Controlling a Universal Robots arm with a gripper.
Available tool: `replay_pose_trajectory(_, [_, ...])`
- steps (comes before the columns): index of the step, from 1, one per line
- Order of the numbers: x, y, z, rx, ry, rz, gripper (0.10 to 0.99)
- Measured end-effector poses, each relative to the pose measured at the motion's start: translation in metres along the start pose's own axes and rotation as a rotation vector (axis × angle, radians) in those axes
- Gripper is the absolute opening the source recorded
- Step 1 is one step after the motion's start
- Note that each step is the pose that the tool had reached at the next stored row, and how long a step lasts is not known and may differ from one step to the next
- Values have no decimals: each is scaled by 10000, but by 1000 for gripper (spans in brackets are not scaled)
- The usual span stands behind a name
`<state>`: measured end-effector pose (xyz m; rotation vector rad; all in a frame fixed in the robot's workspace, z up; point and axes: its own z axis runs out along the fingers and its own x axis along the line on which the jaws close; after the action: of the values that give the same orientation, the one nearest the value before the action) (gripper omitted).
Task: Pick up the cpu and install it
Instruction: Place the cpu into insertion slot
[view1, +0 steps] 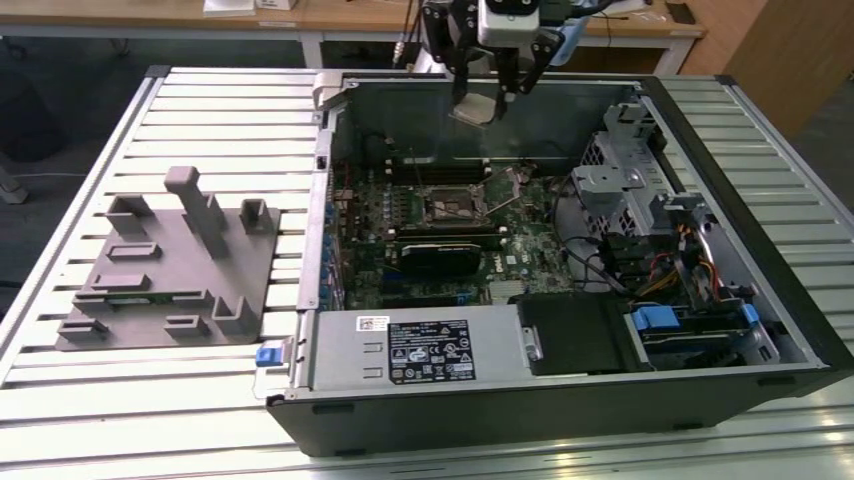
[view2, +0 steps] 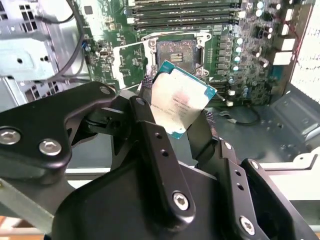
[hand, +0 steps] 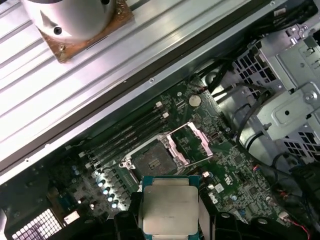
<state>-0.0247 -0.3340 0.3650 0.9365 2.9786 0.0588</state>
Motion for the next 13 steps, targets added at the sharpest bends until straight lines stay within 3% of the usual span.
replay_pose_trajectory(13, [1,2,13,16,-84,1970,529])
